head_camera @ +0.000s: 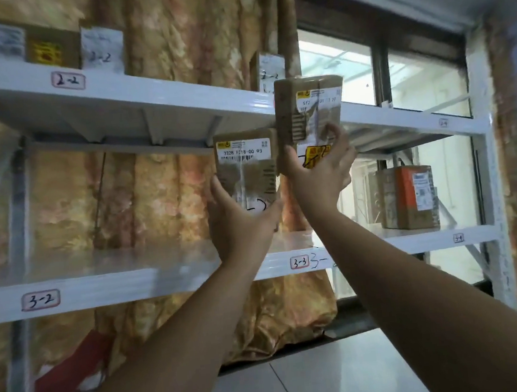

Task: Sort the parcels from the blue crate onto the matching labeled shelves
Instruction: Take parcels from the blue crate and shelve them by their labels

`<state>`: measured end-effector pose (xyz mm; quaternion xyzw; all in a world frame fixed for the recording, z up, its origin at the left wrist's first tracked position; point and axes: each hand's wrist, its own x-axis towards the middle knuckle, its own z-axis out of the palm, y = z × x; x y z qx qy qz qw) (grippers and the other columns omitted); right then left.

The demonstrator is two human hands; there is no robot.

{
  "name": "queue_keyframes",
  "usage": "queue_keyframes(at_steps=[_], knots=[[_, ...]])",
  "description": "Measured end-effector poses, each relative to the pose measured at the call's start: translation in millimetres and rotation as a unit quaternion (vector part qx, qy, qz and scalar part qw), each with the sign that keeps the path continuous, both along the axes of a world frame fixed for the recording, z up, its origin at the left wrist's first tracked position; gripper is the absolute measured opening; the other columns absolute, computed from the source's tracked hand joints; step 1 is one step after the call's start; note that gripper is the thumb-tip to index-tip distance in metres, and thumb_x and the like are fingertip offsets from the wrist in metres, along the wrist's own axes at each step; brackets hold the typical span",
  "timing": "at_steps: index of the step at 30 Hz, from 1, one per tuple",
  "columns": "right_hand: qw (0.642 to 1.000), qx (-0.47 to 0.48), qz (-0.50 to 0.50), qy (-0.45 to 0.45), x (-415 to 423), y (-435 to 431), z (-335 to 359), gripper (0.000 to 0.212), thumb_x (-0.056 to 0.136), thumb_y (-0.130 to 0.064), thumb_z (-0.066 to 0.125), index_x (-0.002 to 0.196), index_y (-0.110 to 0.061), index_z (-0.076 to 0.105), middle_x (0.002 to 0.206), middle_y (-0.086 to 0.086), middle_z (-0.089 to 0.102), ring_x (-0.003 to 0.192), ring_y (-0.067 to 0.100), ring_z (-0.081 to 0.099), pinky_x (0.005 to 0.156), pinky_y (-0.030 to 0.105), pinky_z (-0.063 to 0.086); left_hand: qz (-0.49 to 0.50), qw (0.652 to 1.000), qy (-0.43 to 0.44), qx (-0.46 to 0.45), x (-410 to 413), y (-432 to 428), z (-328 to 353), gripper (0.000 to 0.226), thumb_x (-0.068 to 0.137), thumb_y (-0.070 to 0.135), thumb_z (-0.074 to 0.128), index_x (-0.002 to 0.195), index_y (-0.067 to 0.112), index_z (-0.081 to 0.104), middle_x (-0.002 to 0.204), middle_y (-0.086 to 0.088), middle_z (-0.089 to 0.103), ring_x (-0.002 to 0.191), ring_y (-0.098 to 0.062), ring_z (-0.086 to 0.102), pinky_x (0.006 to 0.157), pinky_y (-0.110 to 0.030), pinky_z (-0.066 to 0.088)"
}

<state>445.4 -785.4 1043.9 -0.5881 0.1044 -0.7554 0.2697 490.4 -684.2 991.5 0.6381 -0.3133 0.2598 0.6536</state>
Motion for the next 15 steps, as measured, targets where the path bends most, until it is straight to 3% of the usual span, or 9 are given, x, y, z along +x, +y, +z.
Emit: queue_keyframes(at_steps=[3, 7, 15], knots=[[1.000, 0.002, 0.017, -0.026, 5.5, -24.5, 32.6, 0.069, 0.082, -0.043, 0.068, 0.139, -0.035, 0.031, 0.142, 0.005, 0.034, 0.133, 0.023, 0.033, 0.112, 0.050, 0.018, -0.001, 1.000, -0.015, -0.019, 3.7, -24.4, 27.8, 0.114, 0.068, 0.050, 0.078, 0.150, 0.031, 0.001, 0.149, -0.006, 0.029, 0.135, -0.029, 0.033, 0.106, -0.046, 0.036], [0.998, -0.026, 0.031, -0.054, 10.4, -69.3, 84.3, 0.070, 0.082, -0.053, 0.061, 0.142, -0.051, 0.022, 0.144, 0.007, 0.030, 0.131, 0.026, 0.036, 0.108, 0.056, 0.032, 0.015, 0.998, -0.052, -0.036, 21.1, -54.4, 59.0, 0.115, 0.068, 0.049, 0.079, 0.149, 0.035, -0.001, 0.151, -0.003, 0.028, 0.135, -0.027, 0.034, 0.104, -0.042, 0.038], [0.996, -0.066, -0.055, -0.039, 21.8, -158.4, 175.8, 0.067, 0.089, -0.053, 0.050, 0.149, -0.044, 0.020, 0.145, 0.012, 0.034, 0.131, 0.029, 0.038, 0.109, 0.055, 0.025, 0.050, 0.994, -0.091, 0.019, 37.7, -123.6, 99.2, 0.115, 0.072, 0.059, 0.071, 0.151, 0.030, -0.007, 0.156, -0.001, 0.016, 0.140, -0.024, 0.023, 0.104, -0.038, 0.032]])
